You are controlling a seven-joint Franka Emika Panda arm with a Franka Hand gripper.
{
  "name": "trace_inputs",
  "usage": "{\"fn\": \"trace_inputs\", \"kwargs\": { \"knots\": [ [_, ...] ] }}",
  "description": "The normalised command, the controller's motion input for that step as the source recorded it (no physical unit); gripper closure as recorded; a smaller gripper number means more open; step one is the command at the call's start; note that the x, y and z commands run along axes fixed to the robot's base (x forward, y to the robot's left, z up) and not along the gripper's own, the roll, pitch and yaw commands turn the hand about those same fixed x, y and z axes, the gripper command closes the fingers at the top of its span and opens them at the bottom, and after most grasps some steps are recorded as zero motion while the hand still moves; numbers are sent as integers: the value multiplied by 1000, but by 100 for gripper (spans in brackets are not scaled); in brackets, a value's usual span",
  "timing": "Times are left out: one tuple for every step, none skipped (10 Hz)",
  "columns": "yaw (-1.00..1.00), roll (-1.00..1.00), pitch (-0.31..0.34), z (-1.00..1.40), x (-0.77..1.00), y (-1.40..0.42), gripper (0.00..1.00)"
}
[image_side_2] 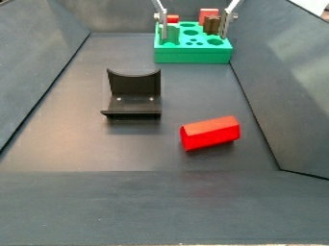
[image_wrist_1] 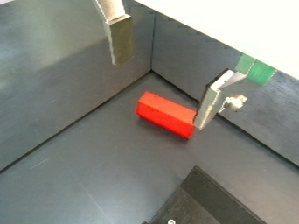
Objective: Pick up the hexagon object. Move up. Place the hexagon object on the fixture. Regrasp the hexagon object. Move to above the board. Insert the hexagon object.
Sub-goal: Pick up the hexagon object.
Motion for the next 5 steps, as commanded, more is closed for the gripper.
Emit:
{"fn": "trace_inputs", "kwargs": {
  "knots": [
    [0, 1, 0, 0, 0, -34, 0],
    [-746, 7, -21, -89, -277, -71, 0],
    [-994, 0, -3, -240, -146, 0, 0],
    [-1000, 4, 0, -286, -86, 0, 0],
    [-1000, 0, 0, -289, -37, 0, 0]
  ]
}}
